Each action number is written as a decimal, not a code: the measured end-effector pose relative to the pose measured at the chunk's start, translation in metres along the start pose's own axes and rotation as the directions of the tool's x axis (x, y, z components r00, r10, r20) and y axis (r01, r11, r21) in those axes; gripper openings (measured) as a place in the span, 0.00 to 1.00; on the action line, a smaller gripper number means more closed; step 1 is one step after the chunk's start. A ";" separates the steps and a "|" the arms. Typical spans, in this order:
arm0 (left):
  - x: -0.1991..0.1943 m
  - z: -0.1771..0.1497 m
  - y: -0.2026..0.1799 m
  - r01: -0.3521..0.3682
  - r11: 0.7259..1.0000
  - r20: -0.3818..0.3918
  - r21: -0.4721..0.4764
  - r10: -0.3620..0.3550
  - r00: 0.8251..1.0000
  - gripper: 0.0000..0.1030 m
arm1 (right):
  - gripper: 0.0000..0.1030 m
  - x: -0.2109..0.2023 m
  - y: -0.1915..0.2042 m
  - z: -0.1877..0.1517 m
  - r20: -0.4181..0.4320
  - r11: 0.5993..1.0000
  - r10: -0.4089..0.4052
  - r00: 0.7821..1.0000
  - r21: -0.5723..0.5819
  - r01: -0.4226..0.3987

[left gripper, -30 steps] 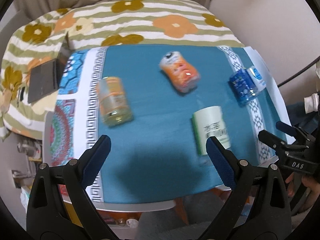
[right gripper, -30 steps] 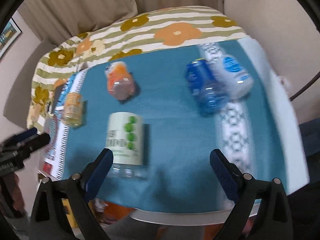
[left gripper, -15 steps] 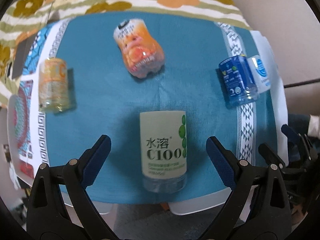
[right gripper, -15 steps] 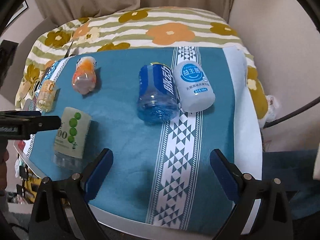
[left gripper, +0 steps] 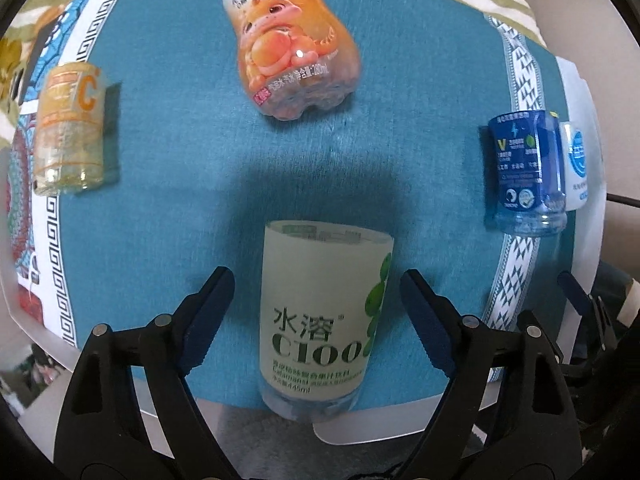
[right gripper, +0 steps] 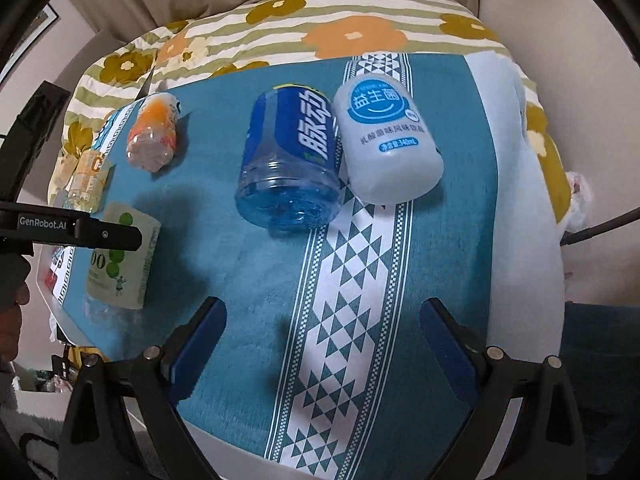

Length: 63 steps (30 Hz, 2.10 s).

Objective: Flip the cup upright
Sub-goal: 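Move the left gripper to the green-labelled bottle and close on it, then rotate the held bottle with the left gripper, opening upward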

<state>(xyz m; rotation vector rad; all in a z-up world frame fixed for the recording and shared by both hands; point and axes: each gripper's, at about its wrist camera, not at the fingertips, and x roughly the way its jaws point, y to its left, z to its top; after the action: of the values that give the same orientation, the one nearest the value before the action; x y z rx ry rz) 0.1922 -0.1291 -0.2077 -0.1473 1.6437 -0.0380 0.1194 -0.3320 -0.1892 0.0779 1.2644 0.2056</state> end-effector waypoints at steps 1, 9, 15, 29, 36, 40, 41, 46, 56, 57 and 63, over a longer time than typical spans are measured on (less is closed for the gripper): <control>0.001 0.002 -0.001 -0.003 1.000 -0.005 0.002 0.003 1.000 0.83 | 0.94 0.001 -0.002 0.001 -0.003 1.000 0.004 1.000 0.004 -0.004; 0.012 0.017 -0.007 0.008 1.000 -0.048 -0.002 -0.008 0.999 0.66 | 0.94 0.008 -0.009 0.006 -0.013 0.999 0.024 1.000 0.039 -0.023; 0.007 0.017 -0.004 0.028 1.000 -0.037 0.007 -0.028 0.999 0.64 | 0.94 0.006 -0.007 0.005 -0.009 0.998 0.032 0.999 0.049 -0.031; -0.067 -0.020 -0.006 0.135 0.988 0.229 0.080 -0.150 0.962 0.63 | 0.94 -0.036 -0.005 0.003 0.099 0.998 0.031 0.995 0.049 -0.036; -0.075 -0.059 -0.008 -0.028 0.984 0.514 0.177 -0.068 0.855 0.63 | 0.94 -0.036 -0.003 -0.009 0.118 1.000 0.019 0.993 0.022 -0.022; -0.063 -0.071 -0.010 -0.083 0.978 0.623 0.191 -0.056 0.780 0.63 | 0.94 -0.029 0.002 -0.014 0.128 1.000 0.024 0.992 0.000 -0.024; -0.061 -0.072 -0.009 -0.084 0.978 0.639 0.191 -0.059 0.767 0.63 | 0.94 -0.028 0.003 -0.015 0.128 1.000 0.027 0.991 -0.008 -0.027; -0.052 -0.075 -0.008 -0.088 0.980 0.712 0.178 -0.066 0.699 0.63 | 0.94 -0.019 0.012 -0.017 0.129 0.999 0.038 0.991 -0.040 -0.033; -0.045 -0.069 -0.004 -0.082 0.982 0.711 0.171 -0.066 0.700 0.67 | 0.94 -0.006 0.018 -0.021 0.097 0.997 0.052 0.994 -0.063 -0.046; -0.044 -0.068 -0.004 -0.074 0.982 0.702 0.173 -0.070 0.709 0.67 | 0.94 -0.007 0.018 -0.021 0.098 0.997 0.053 0.994 -0.065 -0.047; -0.035 -0.063 -0.004 -0.061 0.982 0.658 0.177 -0.072 0.749 0.93 | 0.94 -0.007 0.018 -0.020 0.101 0.997 0.053 0.993 -0.055 -0.048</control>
<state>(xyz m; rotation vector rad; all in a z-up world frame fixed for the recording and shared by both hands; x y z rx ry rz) 0.1325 -0.1328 -0.1674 -0.0110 0.9095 -0.1313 0.0964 -0.3171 -0.1856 0.0747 1.1553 0.2753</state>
